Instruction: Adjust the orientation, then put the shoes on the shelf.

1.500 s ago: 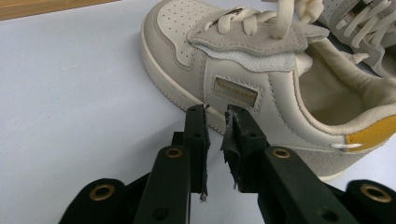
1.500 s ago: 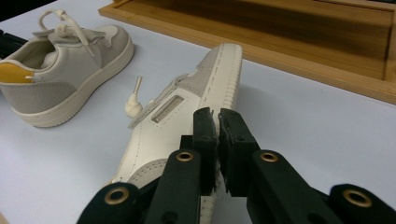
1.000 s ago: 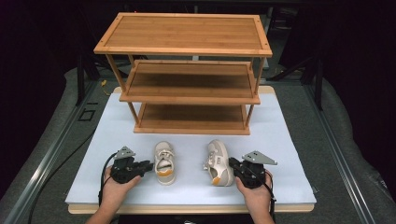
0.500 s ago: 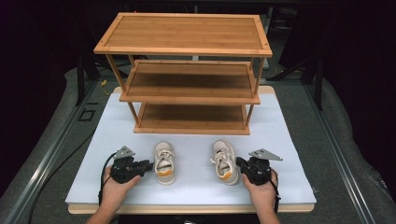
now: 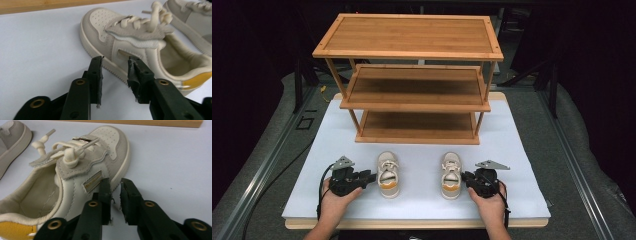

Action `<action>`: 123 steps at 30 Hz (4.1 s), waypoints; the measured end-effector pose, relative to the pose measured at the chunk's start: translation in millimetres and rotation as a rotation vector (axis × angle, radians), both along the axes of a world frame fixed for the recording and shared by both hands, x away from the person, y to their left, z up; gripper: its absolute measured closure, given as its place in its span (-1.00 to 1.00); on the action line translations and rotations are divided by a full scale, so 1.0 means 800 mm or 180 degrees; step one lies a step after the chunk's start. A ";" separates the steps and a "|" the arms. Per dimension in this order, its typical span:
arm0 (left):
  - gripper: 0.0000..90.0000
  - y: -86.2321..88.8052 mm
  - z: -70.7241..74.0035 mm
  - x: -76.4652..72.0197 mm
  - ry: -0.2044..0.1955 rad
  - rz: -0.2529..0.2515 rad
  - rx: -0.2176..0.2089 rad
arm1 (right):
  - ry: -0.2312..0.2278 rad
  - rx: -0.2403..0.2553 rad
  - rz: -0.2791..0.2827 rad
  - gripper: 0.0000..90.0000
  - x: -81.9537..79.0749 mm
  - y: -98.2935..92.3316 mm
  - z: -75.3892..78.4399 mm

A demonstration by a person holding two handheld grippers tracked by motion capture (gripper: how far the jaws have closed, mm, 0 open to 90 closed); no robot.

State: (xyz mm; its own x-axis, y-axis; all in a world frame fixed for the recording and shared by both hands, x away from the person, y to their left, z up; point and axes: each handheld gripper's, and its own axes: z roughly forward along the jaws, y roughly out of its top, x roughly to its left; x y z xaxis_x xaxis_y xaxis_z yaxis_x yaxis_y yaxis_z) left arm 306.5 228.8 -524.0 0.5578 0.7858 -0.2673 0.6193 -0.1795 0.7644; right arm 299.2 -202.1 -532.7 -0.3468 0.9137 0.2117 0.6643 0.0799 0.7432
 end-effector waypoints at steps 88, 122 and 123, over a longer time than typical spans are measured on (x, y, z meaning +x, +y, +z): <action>0.21 -0.094 -0.003 0.027 0.0114 -0.0083 -0.0242 | -0.0047 0.0579 0.0013 0.31 0.004 0.116 0.007; 0.14 -0.106 -0.019 0.005 -0.0005 0.0472 -0.0527 | -0.0148 0.0806 -0.0294 0.16 -0.007 0.121 -0.007; 0.14 -0.106 -0.020 0.006 0.0002 0.0488 -0.0538 | -0.0148 0.0806 -0.0294 0.16 -0.007 0.121 -0.007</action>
